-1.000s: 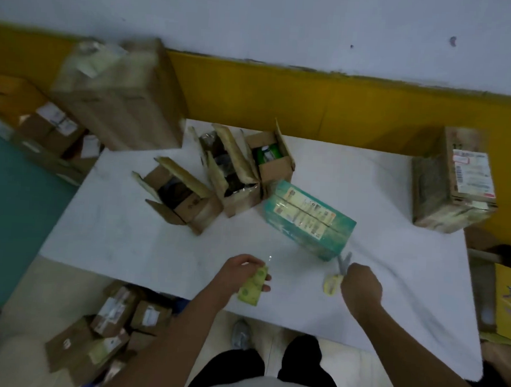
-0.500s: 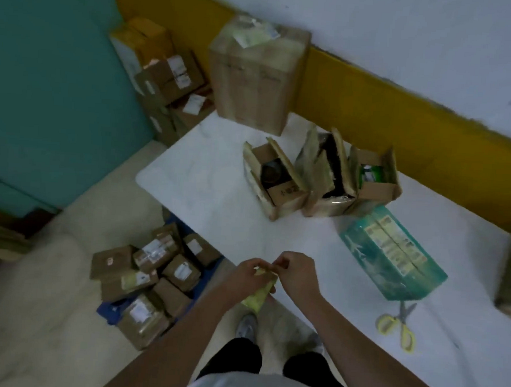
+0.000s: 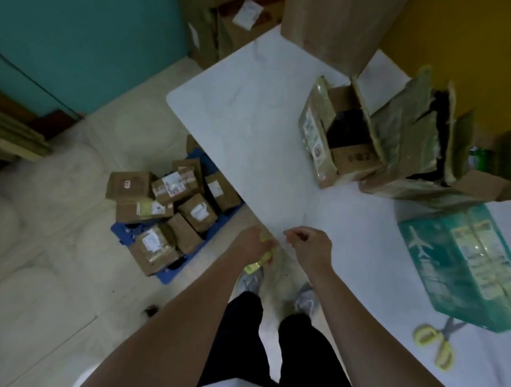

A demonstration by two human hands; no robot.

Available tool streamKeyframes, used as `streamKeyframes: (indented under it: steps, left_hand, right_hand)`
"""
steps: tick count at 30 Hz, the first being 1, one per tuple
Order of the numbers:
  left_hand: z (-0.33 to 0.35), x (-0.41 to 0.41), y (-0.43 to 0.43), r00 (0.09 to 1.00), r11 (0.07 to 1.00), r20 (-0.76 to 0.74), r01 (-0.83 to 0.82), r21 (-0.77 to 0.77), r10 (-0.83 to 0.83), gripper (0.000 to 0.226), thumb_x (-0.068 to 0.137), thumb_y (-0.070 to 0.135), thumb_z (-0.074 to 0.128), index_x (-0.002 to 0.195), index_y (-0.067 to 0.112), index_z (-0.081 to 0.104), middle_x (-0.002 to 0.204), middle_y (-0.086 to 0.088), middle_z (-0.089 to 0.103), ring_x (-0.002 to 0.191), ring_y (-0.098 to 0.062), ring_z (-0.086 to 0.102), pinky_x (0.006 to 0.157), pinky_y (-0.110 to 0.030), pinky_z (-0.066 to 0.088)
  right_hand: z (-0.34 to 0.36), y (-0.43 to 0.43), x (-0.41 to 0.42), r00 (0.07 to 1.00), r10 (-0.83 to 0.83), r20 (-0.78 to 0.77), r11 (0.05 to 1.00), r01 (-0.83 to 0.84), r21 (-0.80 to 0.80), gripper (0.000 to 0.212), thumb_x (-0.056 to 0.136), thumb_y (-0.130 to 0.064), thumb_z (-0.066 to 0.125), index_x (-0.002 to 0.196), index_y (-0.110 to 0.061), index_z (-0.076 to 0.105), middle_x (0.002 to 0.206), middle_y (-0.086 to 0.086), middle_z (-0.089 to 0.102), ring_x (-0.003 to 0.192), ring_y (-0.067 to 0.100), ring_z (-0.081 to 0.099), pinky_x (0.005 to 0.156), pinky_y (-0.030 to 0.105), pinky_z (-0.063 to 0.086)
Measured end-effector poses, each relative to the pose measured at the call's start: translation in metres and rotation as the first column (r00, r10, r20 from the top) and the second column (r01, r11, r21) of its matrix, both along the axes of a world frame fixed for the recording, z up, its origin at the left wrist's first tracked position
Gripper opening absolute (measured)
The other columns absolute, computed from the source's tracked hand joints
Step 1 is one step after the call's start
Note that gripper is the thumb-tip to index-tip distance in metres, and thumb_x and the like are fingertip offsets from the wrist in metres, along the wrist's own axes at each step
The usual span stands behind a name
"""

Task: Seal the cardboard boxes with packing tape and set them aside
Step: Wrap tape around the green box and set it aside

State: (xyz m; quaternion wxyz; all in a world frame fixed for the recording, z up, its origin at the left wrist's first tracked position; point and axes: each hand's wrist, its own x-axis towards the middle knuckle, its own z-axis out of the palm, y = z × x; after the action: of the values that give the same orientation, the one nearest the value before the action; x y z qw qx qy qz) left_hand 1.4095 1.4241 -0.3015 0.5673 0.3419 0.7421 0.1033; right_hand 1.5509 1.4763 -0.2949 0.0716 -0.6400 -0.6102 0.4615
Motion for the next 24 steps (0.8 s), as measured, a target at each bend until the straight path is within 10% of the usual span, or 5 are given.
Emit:
streamKeyframes:
  steps: [3,9,12,18,24]
  left_hand:
    - [-0.024,0.003,0.003,0.996,0.996,0.035,-0.088,0.030,0.087,0.018,0.095,0.032,0.059,0.100,0.016,0.065,0.101,-0.007,0.069,0.079,-0.013,0.061,0.074,-0.027,0.047]
    - [-0.034,0.006,0.004,0.974,0.981,0.142,-0.188,0.050,0.179,0.014,0.096,0.028,0.059,0.101,0.016,0.064,0.084,0.001,0.066,0.055,0.006,0.060,0.053,-0.007,0.046]
    - [-0.032,0.007,0.004,0.964,0.974,0.152,-0.226,0.019,0.220,0.013,0.095,0.030,0.060,0.095,0.018,0.064,0.088,-0.005,0.069,0.067,-0.008,0.063,0.070,-0.026,0.054]
    - [-0.028,0.006,0.008,0.926,0.939,0.156,-0.342,-0.039,0.344,0.024,0.095,0.039,0.059,0.096,0.016,0.065,0.084,-0.001,0.069,0.065,-0.007,0.066,0.061,-0.017,0.053]
    - [-0.038,0.003,0.015,0.981,0.981,0.033,-0.192,-0.016,0.192,0.054,0.097,0.056,0.042,0.106,0.010,0.070,0.103,-0.007,0.068,0.098,-0.022,0.063,0.084,-0.032,0.048]
  right_hand:
    - [-0.016,0.011,0.001,0.982,0.163,0.093,0.966,-0.178,0.188,0.008,0.085,-0.012,0.072,0.084,-0.008,0.078,0.084,0.000,0.075,0.074,0.008,0.061,0.066,0.003,0.036]
    - [-0.019,0.012,-0.010,0.833,0.347,0.432,0.874,-0.454,0.174,0.034,0.095,-0.023,0.062,0.125,-0.009,0.054,0.100,0.009,0.066,0.098,0.026,0.061,0.071,0.032,0.043]
    - [-0.007,0.025,-0.011,0.759,0.256,0.599,0.909,-0.399,0.117,0.077,0.083,-0.044,0.072,0.139,-0.006,0.035,0.104,0.010,0.061,0.100,0.027,0.058,0.069,0.034,0.043]
    - [-0.026,0.003,0.012,0.655,0.451,0.606,0.570,-0.734,0.370,0.044,0.085,-0.016,0.066,0.127,-0.005,0.059,0.119,0.010,0.064,0.108,0.029,0.061,0.081,0.034,0.053]
    - [-0.048,-0.050,0.029,0.528,0.650,0.546,0.546,-0.825,0.148,0.074,0.096,-0.035,0.037,0.156,-0.009,0.003,0.165,0.006,-0.001,0.151,0.026,0.000,0.122,0.039,0.015]
